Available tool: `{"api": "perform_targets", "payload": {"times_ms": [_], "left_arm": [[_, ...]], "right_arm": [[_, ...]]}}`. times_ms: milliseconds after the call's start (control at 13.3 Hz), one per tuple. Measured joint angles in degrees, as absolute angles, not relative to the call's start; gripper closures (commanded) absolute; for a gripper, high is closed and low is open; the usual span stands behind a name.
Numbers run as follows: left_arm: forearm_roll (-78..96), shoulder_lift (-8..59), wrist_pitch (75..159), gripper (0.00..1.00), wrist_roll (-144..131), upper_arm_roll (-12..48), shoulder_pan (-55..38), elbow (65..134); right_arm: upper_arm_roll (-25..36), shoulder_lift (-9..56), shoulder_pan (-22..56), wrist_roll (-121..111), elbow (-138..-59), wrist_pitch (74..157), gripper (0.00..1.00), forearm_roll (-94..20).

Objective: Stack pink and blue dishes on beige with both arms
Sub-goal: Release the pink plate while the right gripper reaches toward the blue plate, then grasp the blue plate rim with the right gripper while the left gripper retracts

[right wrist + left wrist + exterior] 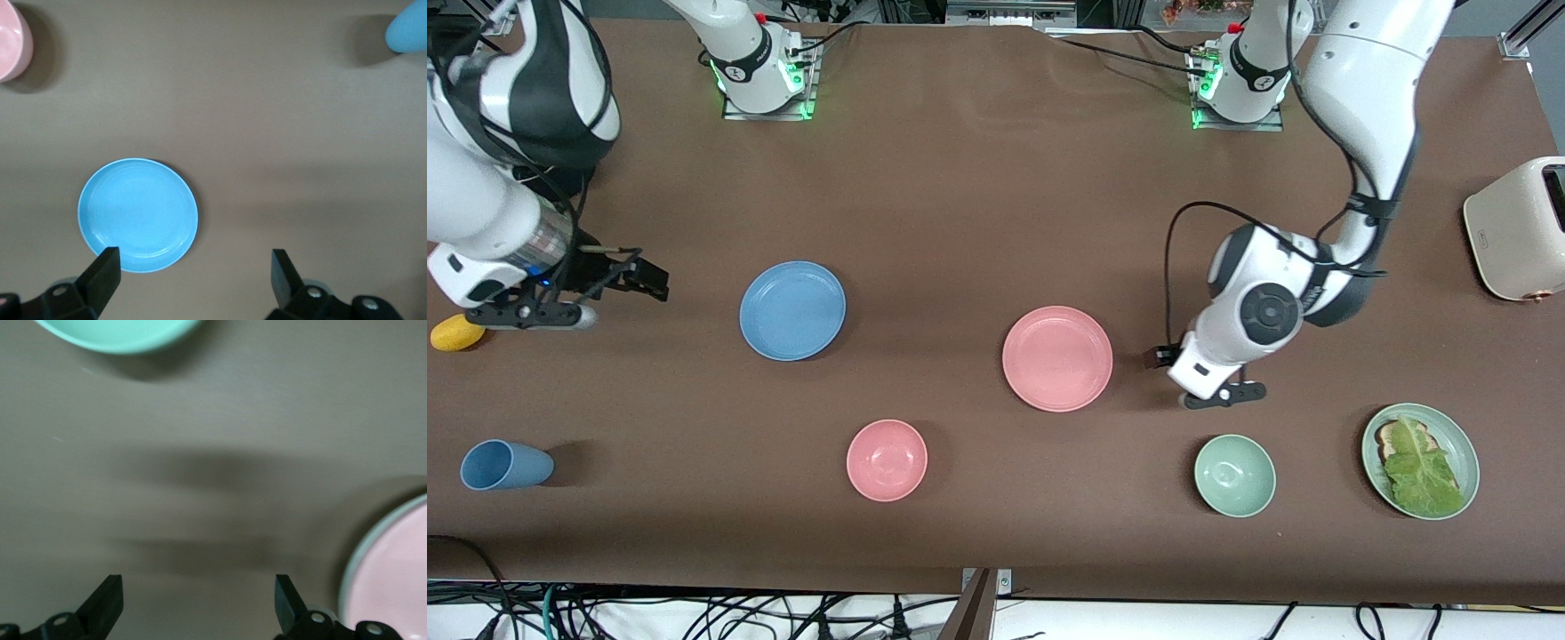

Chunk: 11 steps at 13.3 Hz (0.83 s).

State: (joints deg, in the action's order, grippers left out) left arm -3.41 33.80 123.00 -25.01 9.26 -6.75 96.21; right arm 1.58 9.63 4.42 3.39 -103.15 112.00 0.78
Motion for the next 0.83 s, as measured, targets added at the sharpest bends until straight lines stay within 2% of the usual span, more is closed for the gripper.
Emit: {"api": "perform_targets", "payload": {"times_ms": [375,826], "left_arm": [[-3.4,30.0,117.4,0.00,-8.3,9.2,3.6,96.1],[-3.4,25.1,112.9,0.00,-0.3,9.2,10.2,95.3]], "right_arm": [[1.4,17.0,4.7,3.4,-104.0,118.5,0.00,0.8],[1.3,24.8,4.7,3.9,-110.4,133.3,0.00,0.8]]}}
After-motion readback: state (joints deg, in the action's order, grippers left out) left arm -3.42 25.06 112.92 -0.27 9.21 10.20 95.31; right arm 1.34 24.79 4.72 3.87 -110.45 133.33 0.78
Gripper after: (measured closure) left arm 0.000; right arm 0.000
